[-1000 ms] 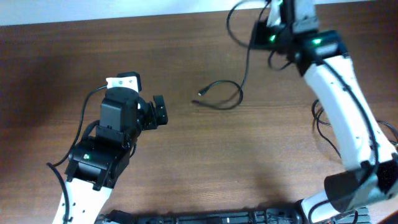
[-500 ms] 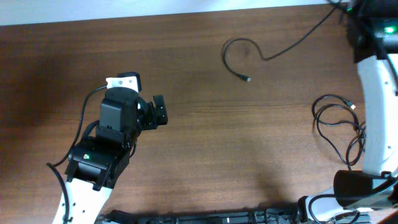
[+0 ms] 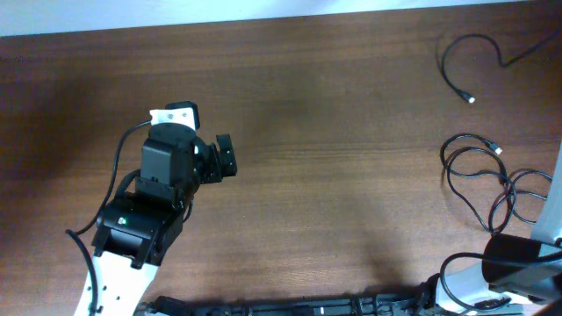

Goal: Untangle cables
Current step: 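Lift the last cable with the right gripper and drop it at right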

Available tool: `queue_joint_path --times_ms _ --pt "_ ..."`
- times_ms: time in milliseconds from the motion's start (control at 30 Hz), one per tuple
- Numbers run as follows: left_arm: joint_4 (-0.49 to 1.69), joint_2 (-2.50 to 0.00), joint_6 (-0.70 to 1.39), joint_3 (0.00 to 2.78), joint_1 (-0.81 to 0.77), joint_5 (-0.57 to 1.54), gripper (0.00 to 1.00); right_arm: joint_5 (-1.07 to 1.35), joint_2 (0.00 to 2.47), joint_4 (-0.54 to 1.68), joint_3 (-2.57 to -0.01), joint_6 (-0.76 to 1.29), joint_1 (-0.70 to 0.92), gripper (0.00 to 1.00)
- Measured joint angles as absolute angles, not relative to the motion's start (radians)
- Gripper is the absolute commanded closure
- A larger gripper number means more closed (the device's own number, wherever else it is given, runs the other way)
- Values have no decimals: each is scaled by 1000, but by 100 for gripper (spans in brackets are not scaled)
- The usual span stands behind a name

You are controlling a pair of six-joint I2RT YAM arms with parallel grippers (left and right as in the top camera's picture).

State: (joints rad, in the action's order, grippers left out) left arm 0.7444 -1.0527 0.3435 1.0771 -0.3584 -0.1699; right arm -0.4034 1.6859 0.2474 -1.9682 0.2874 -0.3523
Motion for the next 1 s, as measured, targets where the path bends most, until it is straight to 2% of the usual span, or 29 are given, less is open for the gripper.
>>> queue_joint_path --times_ms 333,367,433,467,500,767,1000 --pt "746 -1053 344 1077 -358 -170 1 -411 1775 682 -1976 228 -358 96" --pt "745 -1053 344 1077 -358 -170 1 -412 1799 711 -1976 227 -362 90" --pt "745 -1053 344 1077 -358 -170 1 -414 1834 777 -1976 223 -373 28" --pt "745 -1053 344 1077 -358 -170 1 -416 1844 803 -1976 225 -378 12" --pt "745 -1053 344 1077 -358 -170 1 -419 1853 832 -1976 224 -382 0" --pt "745 -1053 344 1077 -358 -170 1 -396 1890 990 -1976 219 -384 1" --pt "746 -1053 344 1077 -358 -170 1 -166 1890 1198 -1977 202 -384 1"
